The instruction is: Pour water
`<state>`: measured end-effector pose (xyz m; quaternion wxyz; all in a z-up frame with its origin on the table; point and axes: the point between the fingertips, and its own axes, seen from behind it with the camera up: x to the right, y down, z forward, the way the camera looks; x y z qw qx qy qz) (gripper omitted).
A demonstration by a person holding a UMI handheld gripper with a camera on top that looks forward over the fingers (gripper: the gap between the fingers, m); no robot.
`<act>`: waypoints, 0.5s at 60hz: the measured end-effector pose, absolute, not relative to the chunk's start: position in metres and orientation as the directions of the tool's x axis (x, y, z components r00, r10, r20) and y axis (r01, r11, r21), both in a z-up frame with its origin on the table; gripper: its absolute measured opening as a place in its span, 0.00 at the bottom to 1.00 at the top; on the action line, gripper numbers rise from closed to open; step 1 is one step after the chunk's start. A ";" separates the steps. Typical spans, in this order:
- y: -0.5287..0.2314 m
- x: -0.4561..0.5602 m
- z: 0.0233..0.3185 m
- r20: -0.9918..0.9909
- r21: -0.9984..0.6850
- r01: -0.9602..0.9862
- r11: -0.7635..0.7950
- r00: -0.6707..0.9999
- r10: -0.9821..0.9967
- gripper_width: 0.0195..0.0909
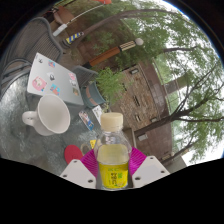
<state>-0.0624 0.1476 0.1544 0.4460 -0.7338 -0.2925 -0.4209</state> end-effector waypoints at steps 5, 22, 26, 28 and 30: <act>0.155 -0.084 0.142 0.972 0.002 0.921 -0.390 0.090 0.218 0.23; 0.191 -0.096 0.164 0.714 0.680 0.701 -0.214 -0.569 0.408 0.24; 0.190 -0.100 0.166 0.666 0.727 0.663 -0.180 -0.615 0.421 0.23; 0.191 -0.100 0.165 0.648 0.741 0.651 -0.166 -0.627 0.431 0.23; 0.189 -0.101 0.164 0.634 0.751 0.642 -0.153 -0.639 0.435 0.23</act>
